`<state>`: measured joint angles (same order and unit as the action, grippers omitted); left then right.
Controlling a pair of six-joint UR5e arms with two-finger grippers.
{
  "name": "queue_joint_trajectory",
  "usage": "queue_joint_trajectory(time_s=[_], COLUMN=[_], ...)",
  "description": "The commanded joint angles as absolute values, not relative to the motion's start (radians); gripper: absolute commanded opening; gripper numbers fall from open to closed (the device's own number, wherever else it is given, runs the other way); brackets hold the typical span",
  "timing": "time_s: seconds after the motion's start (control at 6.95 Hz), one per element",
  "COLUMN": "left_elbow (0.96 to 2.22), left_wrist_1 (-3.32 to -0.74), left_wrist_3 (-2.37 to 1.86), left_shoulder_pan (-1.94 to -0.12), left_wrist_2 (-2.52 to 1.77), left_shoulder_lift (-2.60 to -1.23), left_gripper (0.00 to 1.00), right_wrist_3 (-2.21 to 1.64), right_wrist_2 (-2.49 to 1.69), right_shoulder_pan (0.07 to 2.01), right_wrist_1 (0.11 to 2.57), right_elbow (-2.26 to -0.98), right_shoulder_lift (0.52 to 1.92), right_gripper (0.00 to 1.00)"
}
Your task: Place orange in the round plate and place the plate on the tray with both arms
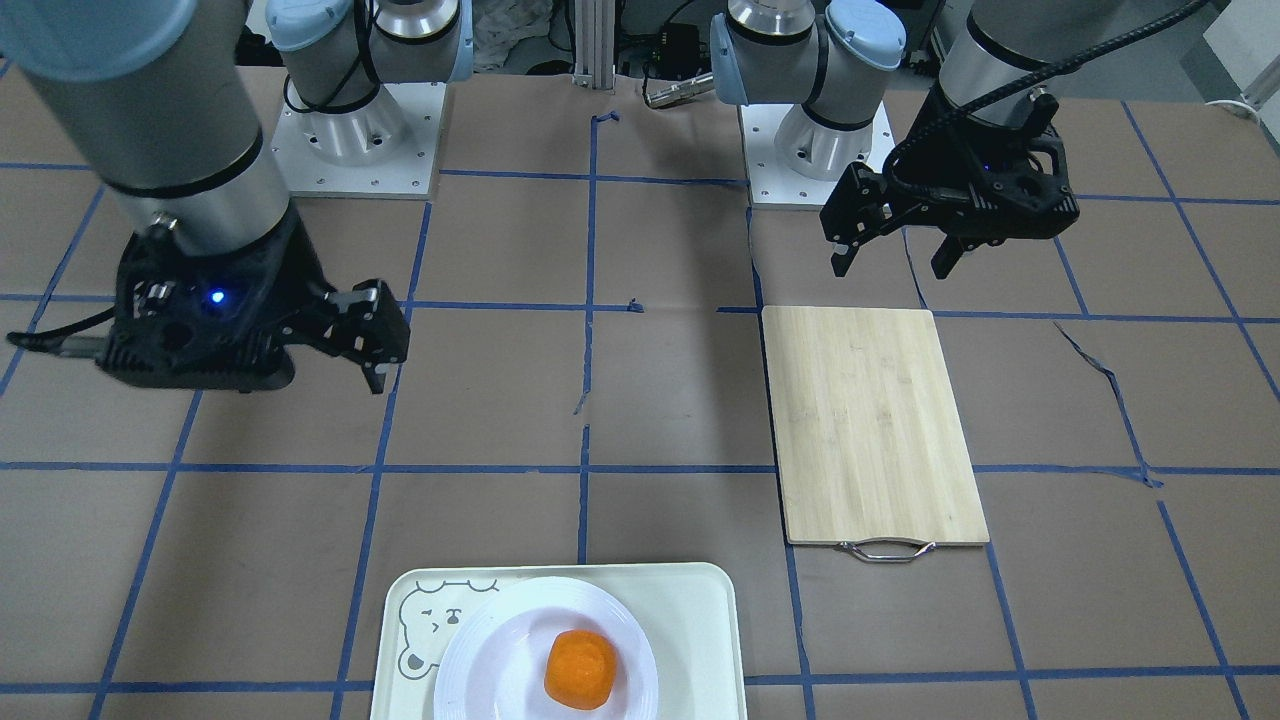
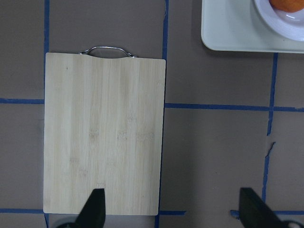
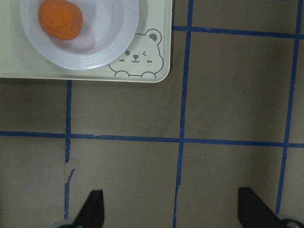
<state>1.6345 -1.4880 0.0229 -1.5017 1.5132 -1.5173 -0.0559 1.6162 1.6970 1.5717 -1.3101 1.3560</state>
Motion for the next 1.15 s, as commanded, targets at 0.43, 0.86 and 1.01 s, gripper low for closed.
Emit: queue_joint_trajectory(time_s=[0.43,0.86,1.01], left_elbow=[1.635,1.635,1.635], left_wrist_1=[-1.488,-1.489,-1.489], left_wrist_3=[0.021,0.023,0.023], left_shoulder_pan=[-1.500,-1.500,-1.500], left_wrist_2=[1.517,1.519,1.519], left_shoulder_lift=[-1.506,-1.500,-1.500], left_gripper=[1.00,1.00,1.00], right_wrist_3=[-0.061,-0.052,-0.052], right_wrist_2=[1.615,1.618,1.618], right_shoulder_pan=[1.698,1.697,1.700], right_wrist_1=[1.574,1.580,1.580], right_elbow=[-1.356,-1.356,-1.355], right_shoulder_lift=[1.417,1.416,1.417], right_gripper=[1.00,1.00,1.00])
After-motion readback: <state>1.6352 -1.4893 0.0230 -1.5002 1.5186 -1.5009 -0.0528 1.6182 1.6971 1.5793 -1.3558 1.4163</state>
